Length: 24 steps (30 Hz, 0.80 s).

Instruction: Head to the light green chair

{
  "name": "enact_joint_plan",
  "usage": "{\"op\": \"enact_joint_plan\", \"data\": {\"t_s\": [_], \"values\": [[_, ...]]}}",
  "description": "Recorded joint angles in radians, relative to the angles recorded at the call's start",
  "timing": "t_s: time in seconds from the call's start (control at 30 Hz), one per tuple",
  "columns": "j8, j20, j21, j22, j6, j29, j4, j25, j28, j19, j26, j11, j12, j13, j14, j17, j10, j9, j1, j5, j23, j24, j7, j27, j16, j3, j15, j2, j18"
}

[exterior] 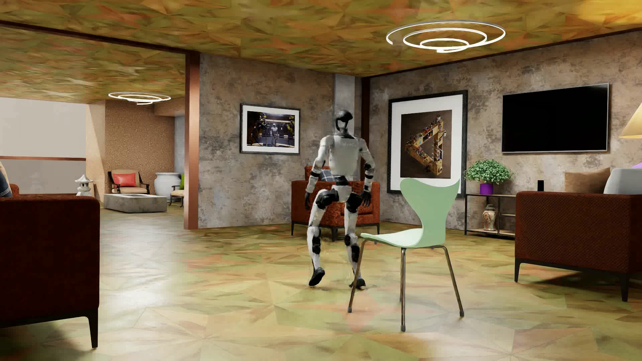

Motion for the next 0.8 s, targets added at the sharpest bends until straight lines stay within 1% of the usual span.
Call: {"op": "enact_joint_plan", "data": {"t_s": [0.03, 0.07, 0.1, 0.13, 0.17, 0.2, 0.23, 0.27, 0.3, 0.33, 0.37, 0.4, 0.43, 0.47, 0.5, 0.53, 0.57, 0.6, 0.67, 0.73, 0.8], "values": [[0.000, 0.014, 0.022, 0.020, -0.011, 0.000, 0.006, 0.000, 0.000, 0.000, 0.000, -0.016, 0.007, -0.033, 0.032, -0.011, -0.199, -0.001, 0.002, -0.011, -0.027, 0.000, 0.000, 0.000, 0.014, 0.040, -0.042, 0.053, 0.000], [0.000, 0.026, 0.043, 0.044, -0.015, 0.000, 0.011, 0.000, 0.000, 0.000, 0.000, -0.023, 0.015, -0.069, -0.008, -0.023, -0.376, -0.004, 0.018, -0.019, -0.053, 0.000, 0.000, 0.000, 0.029, 0.077, -0.091, 0.100, 0.000], [0.000, 0.034, 0.062, 0.070, -0.014, 0.000, 0.020, 0.000, 0.000, 0.000, 0.000, -0.020, 0.022, -0.112, -0.129, -0.035, -0.514, -0.006, 0.040, -0.022, -0.082, 0.000, 0.000, 0.000, 0.044, 0.115, -0.145, 0.142, 0.000], [0.000, 0.037, 0.082, 0.099, -0.008, 0.000, 0.032, 0.000, 0.000, 0.000, 0.000, -0.011, 0.027, -0.159, -0.389, -0.049, -0.485, -0.008, 0.070, -0.024, -0.112, 0.000, 0.000, 0.000, 0.060, 0.156, -0.203, 0.179, 0.000], [0.000, 0.037, 0.089, 0.119, 0.008, 0.000, 0.048, 0.000, 0.000, 0.000, 0.000, 0.006, 0.039, -0.219, -0.033, -0.048, -0.707, -0.008, 0.062, -0.025, -0.154, 0.000, 0.000, 0.000, 0.079, 0.193, -0.260, 0.225, 0.000], [0.000, 0.039, 0.090, 0.136, 0.024, 0.000, 0.065, 0.000, 0.000, 0.000, 0.000, 0.023, 0.054, -0.276, 0.150, -0.043, -0.823, -0.007, 0.047, -0.027, -0.200, 0.000, 0.000, 0.000, 0.098, 0.228, -0.307, 0.272, 0.000], [0.000, 0.044, 0.079, 0.149, 0.040, 0.000, 0.083, 0.000, 0.000, 0.000, 0.000, 0.046, 0.070, -0.325, -0.031, -0.027, -0.687, -0.006, 0.022, -0.031, -0.256, 0.000, 0.000, 0.000, 0.116, 0.264, -0.321, 0.320, 0.000], [0.000, 0.054, 0.060, 0.159, 0.051, 0.000, 0.100, 0.000, 0.000, 0.000, 0.000, 0.085, 0.087, -0.359, -0.176, 0.000, -0.527, -0.008, -0.003, -0.041, -0.319, 0.000, 0.000, 0.000, 0.134, 0.300, -0.264, 0.354, 0.000], [0.000, 0.071, 0.040, 0.174, 0.049, 0.000, 0.116, 0.000, 0.000, 0.000, 0.000, 0.157, 0.103, -0.378, -0.034, 0.038, -0.483, -0.006, -0.026, -0.064, -0.382, 0.000, 0.000, 0.000, 0.150, 0.336, -0.091, 0.364, 0.000], [0.000, 0.101, 0.019, 0.192, 0.037, 0.000, 0.137, 0.000, 0.000, 0.000, 0.000, 0.267, 0.120, -0.380, 0.171, 0.088, -0.421, 0.007, -0.046, -0.100, -0.446, 0.000, 0.000, 0.000, 0.166, 0.370, 0.228, 0.365, 0.000], [0.000, 0.100, 0.039, 0.231, 0.016, 0.000, 0.104, 0.000, 0.000, 0.000, 0.000, 0.430, 0.095, -0.385, 0.235, 0.121, -0.372, 0.034, -0.054, -0.182, -0.482, 0.000, 0.000, 0.000, 0.176, 0.399, 0.527, 0.298, 0.000], [0.000, 0.098, 0.080, 0.257, 0.006, 0.000, 0.071, 0.000, 0.000, 0.000, 0.000, 0.575, 0.072, -0.387, 0.268, 0.143, -0.332, 0.054, -0.050, -0.253, -0.519, 0.000, 0.000, 0.000, 0.183, 0.429, 0.682, 0.226, 0.000], [0.000, 0.100, 0.150, 0.254, 0.015, 0.000, 0.046, 0.000, 0.000, 0.000, 0.000, 0.673, 0.055, -0.387, 0.253, 0.147, -0.312, 0.058, -0.026, -0.298, -0.558, 0.000, 0.000, 0.000, 0.180, 0.461, 0.688, 0.146, 0.000], [0.000, 0.117, 0.236, 0.234, 0.036, 0.000, 0.031, 0.000, 0.000, 0.000, 0.000, 0.742, 0.046, -0.393, 0.217, 0.137, -0.307, 0.050, 0.010, -0.324, -0.600, 0.000, 0.000, 0.000, 0.167, 0.499, 0.693, 0.055, 0.000], [0.000, 0.140, 0.262, 0.175, 0.049, 0.000, 0.020, 0.000, 0.000, 0.000, 0.000, 0.660, 0.051, -0.371, 0.141, 0.131, -0.312, 0.041, 0.045, -0.330, -0.616, 0.000, 0.000, 0.000, 0.144, 0.495, 0.585, 0.026, 0.000], [0.000, 0.155, 0.270, 0.116, 0.058, 0.000, 0.010, 0.000, 0.000, 0.000, 0.000, 0.551, 0.053, -0.340, 0.060, 0.130, -0.317, 0.032, 0.076, -0.334, -0.619, 0.000, 0.000, 0.000, 0.122, 0.481, 0.505, 0.011, 0.000], [0.000, 0.154, 0.247, 0.064, 0.061, 0.000, 0.001, 0.000, 0.000, 0.000, 0.000, 0.406, 0.050, -0.299, -0.026, 0.134, -0.323, 0.022, 0.099, -0.339, -0.597, 0.000, 0.000, 0.000, 0.100, 0.453, 0.470, 0.015, 0.000], [0.000, 0.141, 0.207, 0.019, 0.059, 0.000, -0.007, 0.000, 0.000, 0.000, 0.000, 0.241, 0.041, -0.254, -0.114, 0.142, -0.329, 0.008, 0.114, -0.342, -0.560, 0.000, 0.000, 0.000, 0.080, 0.416, 0.467, 0.026, 0.000], [0.000, 0.072, 0.114, 0.024, 0.041, 0.000, -0.027, 0.000, 0.000, 0.000, 0.000, 0.010, -0.037, -0.165, -0.230, 0.139, -0.344, -0.021, 0.110, -0.390, -0.435, 0.000, 0.000, 0.000, 0.022, 0.360, 0.416, 0.029, 0.000], [0.000, 0.033, 0.058, 0.045, 0.030, 0.000, -0.031, 0.000, 0.000, 0.000, 0.000, -0.089, -0.117, -0.082, -0.297, 0.121, -0.360, -0.041, 0.094, -0.440, -0.259, 0.000, 0.000, 0.000, -0.058, 0.328, 0.363, -0.010, 0.000], [0.000, 0.015, 0.068, -0.006, 0.045, 0.000, -0.016, 0.000, 0.000, 0.000, 0.000, -0.063, -0.150, -0.015, -0.317, 0.094, -0.398, -0.056, 0.080, -0.435, -0.035, 0.000, 0.000, 0.000, -0.134, 0.271, 0.381, -0.061, 0.000]]}}
